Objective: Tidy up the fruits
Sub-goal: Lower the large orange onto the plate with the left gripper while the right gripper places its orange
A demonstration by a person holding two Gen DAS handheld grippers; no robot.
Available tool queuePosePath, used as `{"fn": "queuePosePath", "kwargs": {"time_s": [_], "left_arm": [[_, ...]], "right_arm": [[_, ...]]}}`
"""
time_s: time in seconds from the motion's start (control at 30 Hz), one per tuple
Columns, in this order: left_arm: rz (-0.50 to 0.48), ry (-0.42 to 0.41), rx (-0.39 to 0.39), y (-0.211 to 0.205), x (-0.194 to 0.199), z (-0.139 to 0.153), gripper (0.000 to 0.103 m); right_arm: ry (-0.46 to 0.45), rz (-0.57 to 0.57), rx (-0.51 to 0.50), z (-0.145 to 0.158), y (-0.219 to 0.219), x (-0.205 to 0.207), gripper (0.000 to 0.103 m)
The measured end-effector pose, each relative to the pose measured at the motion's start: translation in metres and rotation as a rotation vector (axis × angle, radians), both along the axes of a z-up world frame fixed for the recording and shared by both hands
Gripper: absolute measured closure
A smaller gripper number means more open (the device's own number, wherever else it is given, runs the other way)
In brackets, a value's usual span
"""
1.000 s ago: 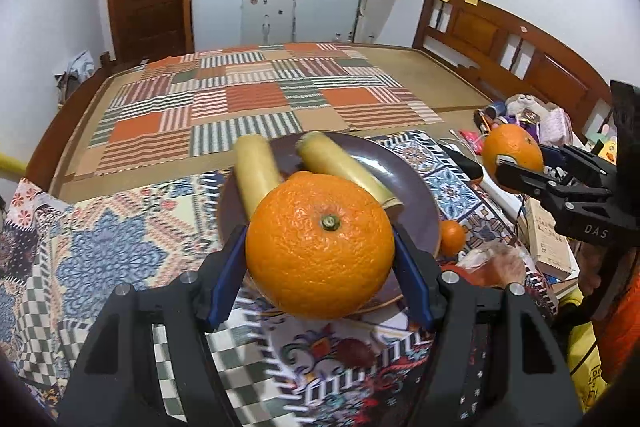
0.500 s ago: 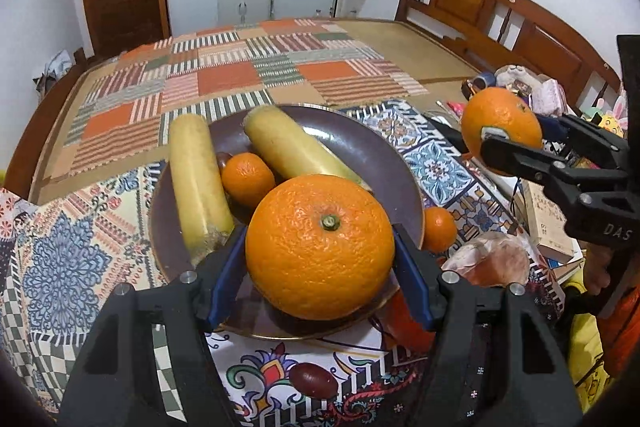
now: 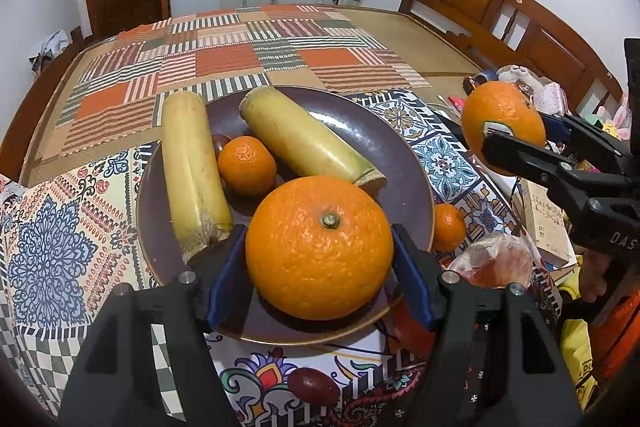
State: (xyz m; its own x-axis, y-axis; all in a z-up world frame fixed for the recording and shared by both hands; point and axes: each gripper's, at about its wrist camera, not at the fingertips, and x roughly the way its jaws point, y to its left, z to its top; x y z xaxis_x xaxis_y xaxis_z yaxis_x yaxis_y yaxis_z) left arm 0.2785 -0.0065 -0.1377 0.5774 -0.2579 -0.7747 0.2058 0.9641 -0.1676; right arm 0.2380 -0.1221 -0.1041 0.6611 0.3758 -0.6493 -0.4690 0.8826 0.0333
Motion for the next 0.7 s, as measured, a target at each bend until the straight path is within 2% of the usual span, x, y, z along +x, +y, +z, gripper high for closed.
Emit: {"fn": "queuePosePath", "kwargs": {"time_s": [0.7], "left_arm": [[0.004,-0.012,0.02,-0.0009,-0.0024,0.0076,0.034]], "right_arm": [[0.002,0.007,0.001,0.0024,0.0015,0.0012,0.039]]}}
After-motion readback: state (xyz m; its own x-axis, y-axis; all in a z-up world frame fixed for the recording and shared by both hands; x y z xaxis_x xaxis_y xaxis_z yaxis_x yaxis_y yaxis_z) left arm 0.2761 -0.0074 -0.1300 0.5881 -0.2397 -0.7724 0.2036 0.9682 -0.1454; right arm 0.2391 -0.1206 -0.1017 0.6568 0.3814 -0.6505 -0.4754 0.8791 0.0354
